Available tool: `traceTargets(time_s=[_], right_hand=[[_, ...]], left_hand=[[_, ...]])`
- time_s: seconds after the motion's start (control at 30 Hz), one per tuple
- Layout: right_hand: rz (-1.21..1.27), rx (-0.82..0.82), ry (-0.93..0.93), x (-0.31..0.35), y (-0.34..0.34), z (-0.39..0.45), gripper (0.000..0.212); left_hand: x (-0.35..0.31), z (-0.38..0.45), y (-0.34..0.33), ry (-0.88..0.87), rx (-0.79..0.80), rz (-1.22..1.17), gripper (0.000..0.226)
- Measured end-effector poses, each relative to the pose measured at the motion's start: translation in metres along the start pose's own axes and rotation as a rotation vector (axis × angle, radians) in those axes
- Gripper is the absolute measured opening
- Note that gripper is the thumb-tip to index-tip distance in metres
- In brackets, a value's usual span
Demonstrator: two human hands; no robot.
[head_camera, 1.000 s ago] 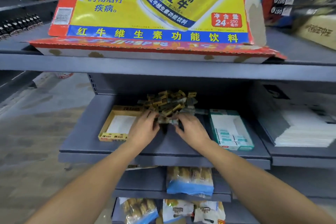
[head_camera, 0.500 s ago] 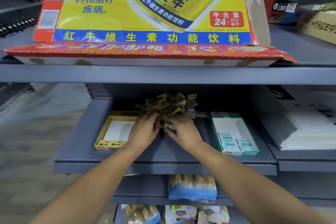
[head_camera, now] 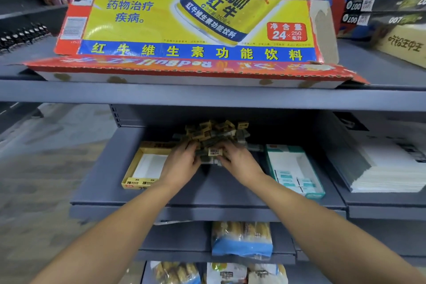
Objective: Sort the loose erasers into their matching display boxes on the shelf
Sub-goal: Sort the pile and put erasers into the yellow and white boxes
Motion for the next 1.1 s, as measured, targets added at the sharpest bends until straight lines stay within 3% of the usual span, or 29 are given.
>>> traceTargets(time_s=[0.23, 0.4, 0.5, 0.67, 0.77, 0.9, 0.97, 1.1], right_hand=[[-0.016, -0.112, 0.073, -0.002, 0.029, -0.016, 0.029], [0.297, -0.134, -0.187, -0.003, 0.034, -0.020, 0.019], [0.387, -0.116, -0.244, -0.001, 0.034, -0.019, 0.021], [0.406, -0.096, -0.210, 0.001, 0.037, -0.023, 0.023], [0.286, -0.047, -0.095, -0.002, 0.035, -0.026, 0.036], [0.217, -0.066, -0.037, -0.006, 0.029, -0.027, 0.030], [0.299, -0.087, -0.116, -0.007, 0.028, -0.027, 0.030], [0.713, -0.154, -0.452, -0.012, 0.021, -0.021, 0.016]], left_hand=[[-0.033, 0.003, -0.012, -0.030, 0.057, -0.022, 0.036], [-0.035, -0.001, -0.015, -0.028, 0.076, -0.066, 0.045], [-0.040, -0.001, -0.012, -0.095, 0.080, -0.107, 0.049], [-0.046, -0.001, -0.009, -0.138, 0.066, -0.144, 0.035], [-0.044, -0.001, -0.008, -0.117, 0.056, -0.169, 0.035], [-0.045, 0.000, -0.007, -0.114, 0.057, -0.166, 0.035], [-0.045, -0.001, -0.007, -0.096, 0.053, -0.162, 0.035], [-0.047, -0.002, -0.005, -0.033, 0.022, -0.143, 0.034]])
Point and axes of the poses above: each hand's wrist, its own z-axis towards the middle knuckle, its own y-axis out of the back of the hand, x = y × z, the point moved 3 cm from there along z, towards the middle knuckle, and after that the axes turned 5 degrees about y, right-handed, at the moved point
